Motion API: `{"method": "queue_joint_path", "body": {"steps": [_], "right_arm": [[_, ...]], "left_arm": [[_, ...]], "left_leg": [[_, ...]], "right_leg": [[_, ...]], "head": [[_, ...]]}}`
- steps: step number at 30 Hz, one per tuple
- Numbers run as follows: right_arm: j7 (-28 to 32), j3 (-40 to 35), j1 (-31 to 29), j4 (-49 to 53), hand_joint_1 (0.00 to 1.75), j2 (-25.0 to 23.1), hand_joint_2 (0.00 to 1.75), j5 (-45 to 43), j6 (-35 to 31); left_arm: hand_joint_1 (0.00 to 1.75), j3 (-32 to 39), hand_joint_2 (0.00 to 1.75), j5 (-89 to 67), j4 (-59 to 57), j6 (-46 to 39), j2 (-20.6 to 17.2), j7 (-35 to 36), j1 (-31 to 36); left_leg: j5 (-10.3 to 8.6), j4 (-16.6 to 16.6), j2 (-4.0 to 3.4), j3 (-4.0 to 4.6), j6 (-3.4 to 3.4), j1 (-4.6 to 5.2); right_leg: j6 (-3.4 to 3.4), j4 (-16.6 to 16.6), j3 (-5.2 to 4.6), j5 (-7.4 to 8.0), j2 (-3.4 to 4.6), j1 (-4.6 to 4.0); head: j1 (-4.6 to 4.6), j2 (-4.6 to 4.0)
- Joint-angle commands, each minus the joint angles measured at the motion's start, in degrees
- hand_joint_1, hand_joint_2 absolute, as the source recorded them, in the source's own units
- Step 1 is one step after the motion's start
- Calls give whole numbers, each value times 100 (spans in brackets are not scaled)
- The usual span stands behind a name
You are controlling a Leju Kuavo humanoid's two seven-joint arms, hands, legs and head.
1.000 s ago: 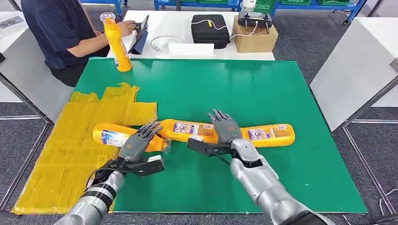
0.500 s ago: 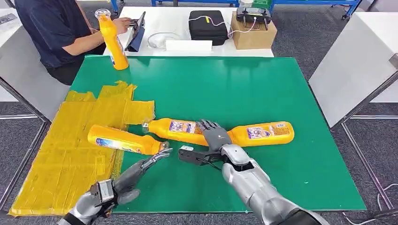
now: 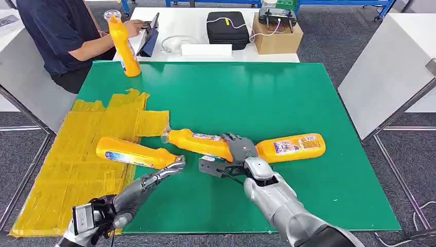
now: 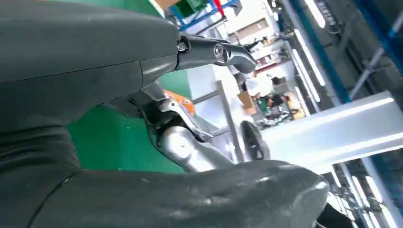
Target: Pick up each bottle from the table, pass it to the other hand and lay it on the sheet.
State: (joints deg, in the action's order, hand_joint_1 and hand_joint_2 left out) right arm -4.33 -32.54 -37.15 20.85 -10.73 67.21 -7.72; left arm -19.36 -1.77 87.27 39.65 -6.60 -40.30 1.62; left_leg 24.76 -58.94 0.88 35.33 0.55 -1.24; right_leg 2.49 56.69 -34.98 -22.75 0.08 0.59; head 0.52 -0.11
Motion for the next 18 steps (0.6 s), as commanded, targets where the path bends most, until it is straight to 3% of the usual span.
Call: {"method": "queue_joint_path", "body": {"steps": [1, 11, 14, 15, 17, 18], "right_arm": [[-65, 131, 7, -548, 175, 131, 175, 41, 56], [-114, 300, 101, -540, 175, 105, 175, 181, 36], [-63, 521, 165, -446, 175, 124, 175, 176, -189], [-42, 438, 153, -424, 175, 132, 175, 60, -327], [58, 724, 163, -365, 175, 104, 175, -96, -884], [285, 912, 228, -187, 175, 70, 175, -202, -1659]], "left_arm": [[0, 393, 0, 48, 70, 226, 291, 30, 56], [0, 1206, 0, 233, -1062, 534, 741, 30, 309], [0, 2310, 0, -198, -2139, 986, 1237, 30, 599], [0, 2327, 175, -160, -2325, 897, 1233, 30, 630], [0, 2318, 175, 144, -2937, 413, 1212, 30, 833], [0, 2419, 175, 155, -3401, 38, 1221, 30, 960]], "left_leg": [[0, 9, 10, -15, 5, 2], [-4, 16, 11, -24, 4, 5], [-5, 16, 12, -27, 4, 4], [-5, 16, 10, -29, 4, 4], [-8, 22, 14, -35, 4, 6], [-9, 27, 14, -39, 6, 8]], "right_leg": [[-7, -7, 18, -5, -16, 0], [-7, -13, 25, -2, -16, -1], [-6, -14, 27, -1, -17, -1], [-5, -14, 27, 0, -14, -1], [-6, -18, 33, 0, -18, 2], [-8, -22, 38, 1, -20, 3]], "head": [[0, 0], [-2, 0], [0, 0], [0, 0], [0, 0], [2, 0]]}}
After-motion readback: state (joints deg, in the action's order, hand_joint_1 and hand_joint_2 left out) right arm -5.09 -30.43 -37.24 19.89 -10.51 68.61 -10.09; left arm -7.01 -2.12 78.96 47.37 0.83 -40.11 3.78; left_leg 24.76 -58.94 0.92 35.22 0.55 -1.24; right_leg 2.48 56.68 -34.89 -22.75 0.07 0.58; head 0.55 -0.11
